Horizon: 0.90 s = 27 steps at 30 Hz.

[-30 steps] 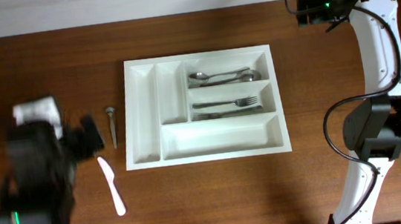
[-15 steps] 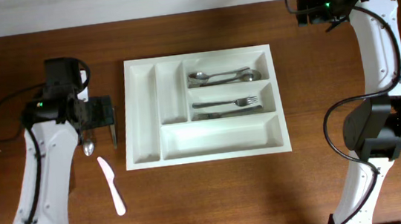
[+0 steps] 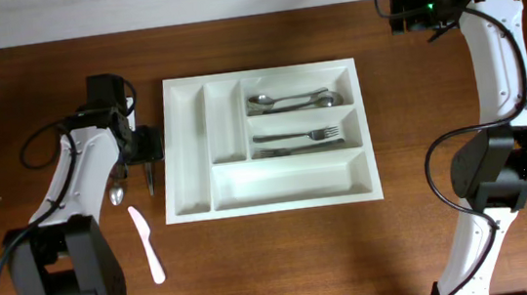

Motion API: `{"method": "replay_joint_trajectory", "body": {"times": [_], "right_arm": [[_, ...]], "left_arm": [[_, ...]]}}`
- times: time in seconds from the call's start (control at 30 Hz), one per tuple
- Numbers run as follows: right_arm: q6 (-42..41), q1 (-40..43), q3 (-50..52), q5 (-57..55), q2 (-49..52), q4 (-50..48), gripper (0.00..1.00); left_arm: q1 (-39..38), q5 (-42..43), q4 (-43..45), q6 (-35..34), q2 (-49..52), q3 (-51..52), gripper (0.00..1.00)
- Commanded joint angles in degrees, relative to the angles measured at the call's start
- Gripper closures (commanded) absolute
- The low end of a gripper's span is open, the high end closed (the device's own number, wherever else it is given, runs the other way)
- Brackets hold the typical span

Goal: Pack container
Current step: 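Reach the left gripper to the small spoon left of the tray and grasp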

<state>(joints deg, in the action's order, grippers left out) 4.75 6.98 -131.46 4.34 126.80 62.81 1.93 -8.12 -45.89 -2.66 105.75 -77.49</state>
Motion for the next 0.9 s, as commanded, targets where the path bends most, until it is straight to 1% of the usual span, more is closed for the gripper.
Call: {"method": "replay_joint_trajectory", "body": {"times": [0.0, 0.1, 0.2, 0.3, 0.43, 0.67, 0.8, 0.83, 0.87], "right_arm": [[-0.3, -0.2, -1.0, 0.1, -1.4, 0.0, 0.01], [-0.3, -0.2, -1.0, 0.1, -1.4, 0.0, 0.01], [-0.3, -0.2, -1.0, 0.1, -1.4, 0.0, 0.01], [-0.4, -0.2, -1.0, 0.1, -1.4, 0.0, 0.01], [-0.3, -0.2, -1.0, 0.1, -1.4, 0.0, 0.01], [-0.4, -0.2, -1.0, 0.1, -1.4, 0.0, 0.01], [-0.3, -0.2, -1.0, 0.1, -1.4, 0.0, 0.01], [-0.3, -0.2, -1.0, 0.1, -1.4, 0.0, 0.01], [-0.3, -0.2, -1.0, 0.1, -1.4, 0.0, 0.01]], "left_arm": [[1.3, 0.9, 1.0, -0.4, 1.2, -0.9, 0.16], [1.7, 0.8, 2.8, -0.3, 2.7, -0.9, 0.16], [1.7, 1.4, 4.4, -0.3, 3.9, -0.9, 0.27], [1.7, 4.4, 6.3, -0.3, 5.0, -0.9, 0.33], [1.7, 7.7, 8.4, -0.3, 7.2, -0.9, 0.38], [1.7, 7.9, 9.5, -0.2, 10.0, -0.9, 0.48], [1.7, 7.9, 9.9, -0.2, 12.2, -0.9, 0.49], [1.7, 8.0, 10.0, -0.1, 12.4, -0.9, 0.51], [1.7, 7.9, 10.1, 0.0, 12.7, -0.9, 0.56]]}}
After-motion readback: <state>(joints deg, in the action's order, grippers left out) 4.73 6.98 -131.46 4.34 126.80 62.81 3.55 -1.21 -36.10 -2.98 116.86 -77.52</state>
